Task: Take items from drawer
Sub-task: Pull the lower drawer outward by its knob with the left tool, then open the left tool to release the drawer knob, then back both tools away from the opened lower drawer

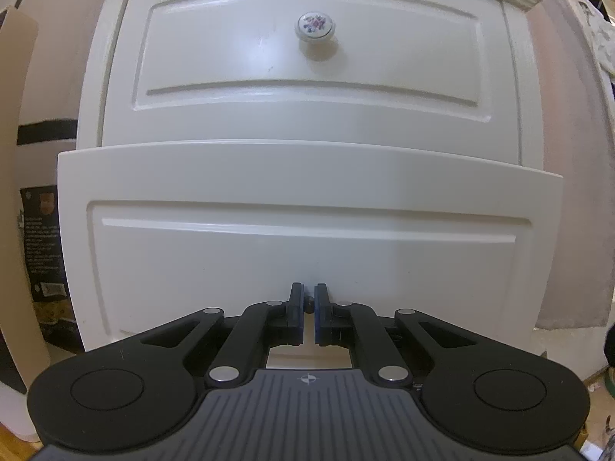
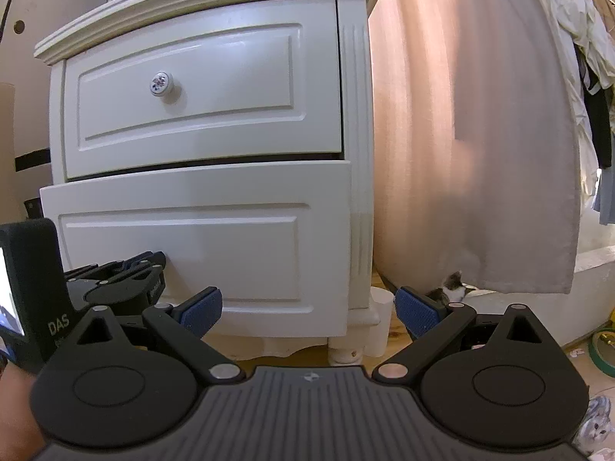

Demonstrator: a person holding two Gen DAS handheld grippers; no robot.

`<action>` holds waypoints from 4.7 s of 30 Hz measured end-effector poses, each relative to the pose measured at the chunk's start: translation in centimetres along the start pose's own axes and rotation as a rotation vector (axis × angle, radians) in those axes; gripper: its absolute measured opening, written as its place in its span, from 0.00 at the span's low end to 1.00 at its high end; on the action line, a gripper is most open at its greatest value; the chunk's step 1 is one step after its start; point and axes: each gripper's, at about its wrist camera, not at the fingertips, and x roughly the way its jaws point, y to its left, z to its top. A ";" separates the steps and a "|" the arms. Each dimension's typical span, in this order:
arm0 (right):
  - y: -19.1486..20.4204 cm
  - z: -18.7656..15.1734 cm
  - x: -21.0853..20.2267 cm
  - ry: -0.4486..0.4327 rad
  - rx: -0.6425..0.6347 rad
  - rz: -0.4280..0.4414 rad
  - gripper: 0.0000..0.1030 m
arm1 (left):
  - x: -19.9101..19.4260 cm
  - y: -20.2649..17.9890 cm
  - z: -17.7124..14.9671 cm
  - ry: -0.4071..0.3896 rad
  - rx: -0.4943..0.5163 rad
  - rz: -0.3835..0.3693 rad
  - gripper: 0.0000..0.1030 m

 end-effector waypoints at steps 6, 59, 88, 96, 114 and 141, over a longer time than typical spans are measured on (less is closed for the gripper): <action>0.6 -0.2 -1.7 -0.010 -0.014 0.013 1.00 | -1.5 1.1 0.0 -0.003 -0.006 0.000 0.02; -0.3 -2.5 -12.3 -0.079 -0.044 0.008 1.00 | -14.8 3.2 -0.9 -0.012 -0.028 -0.050 0.01; 1.6 -2.1 -12.7 -0.110 -0.042 0.018 1.00 | -19.6 5.9 1.7 -0.082 -0.042 -0.067 1.00; 2.3 -1.9 -12.8 -0.120 -0.044 0.025 1.00 | -19.4 6.6 1.7 -0.061 -0.023 -0.055 1.00; 4.6 -0.2 -12.9 -0.169 -0.056 0.058 1.00 | -21.0 8.6 4.1 -0.065 0.018 -0.038 1.00; 5.4 6.3 -9.4 -0.261 -0.062 0.038 1.00 | -16.4 8.2 11.1 -0.092 0.069 -0.109 1.00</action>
